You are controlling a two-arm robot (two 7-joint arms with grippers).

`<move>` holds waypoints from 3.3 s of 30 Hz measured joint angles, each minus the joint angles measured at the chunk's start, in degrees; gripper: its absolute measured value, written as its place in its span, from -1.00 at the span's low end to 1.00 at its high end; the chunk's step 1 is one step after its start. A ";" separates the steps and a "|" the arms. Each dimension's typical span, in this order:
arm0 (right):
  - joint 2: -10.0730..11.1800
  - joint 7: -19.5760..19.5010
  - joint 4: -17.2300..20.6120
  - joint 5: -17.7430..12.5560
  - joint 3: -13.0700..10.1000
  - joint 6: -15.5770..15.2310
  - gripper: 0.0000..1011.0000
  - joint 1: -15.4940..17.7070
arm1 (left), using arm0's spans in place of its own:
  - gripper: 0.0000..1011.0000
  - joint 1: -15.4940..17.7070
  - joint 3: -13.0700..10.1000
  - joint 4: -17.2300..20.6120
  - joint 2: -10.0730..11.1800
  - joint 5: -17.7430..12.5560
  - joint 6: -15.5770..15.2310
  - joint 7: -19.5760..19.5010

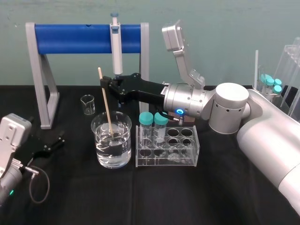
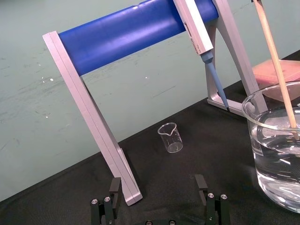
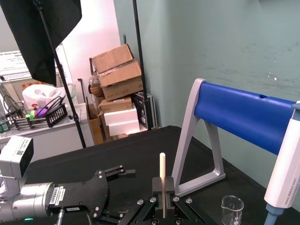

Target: Hold the thermometer with one hand and immerse one end into the beaker, then reinsert it into the test tube rack.

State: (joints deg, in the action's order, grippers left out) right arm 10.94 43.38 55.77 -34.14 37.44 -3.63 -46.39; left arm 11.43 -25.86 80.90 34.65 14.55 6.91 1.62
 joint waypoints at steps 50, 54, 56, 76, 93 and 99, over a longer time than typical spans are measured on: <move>0.94 0.55 1.82 0.16 -0.36 0.66 -0.92 -0.15 | 0.99 0.00 0.00 0.00 0.00 0.00 0.00 0.00; 1.58 0.55 3.59 -0.27 -1.08 0.68 -0.92 -0.16 | 0.99 0.00 0.00 0.00 0.00 0.00 0.00 0.00; 1.94 0.61 4.94 -1.17 -1.80 0.54 -0.92 -0.14 | 0.99 0.00 0.00 0.00 0.00 0.00 0.00 0.00; 15.86 -6.05 28.81 -9.96 -8.98 -9.40 -0.92 6.68 | 0.99 0.00 0.00 0.00 0.00 0.00 0.00 0.00; 27.62 -18.53 39.45 -12.51 -15.98 -9.76 -0.92 20.01 | 0.99 0.00 0.00 0.00 0.00 0.00 0.00 0.00; 27.33 -18.80 37.72 -13.00 -16.32 -8.15 -0.92 21.29 | 0.99 0.00 0.00 0.00 0.00 0.00 0.00 0.00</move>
State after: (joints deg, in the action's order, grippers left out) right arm 38.27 24.58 93.49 -47.14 21.12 -11.78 -25.10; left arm 11.43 -25.86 80.90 34.64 14.55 6.91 1.62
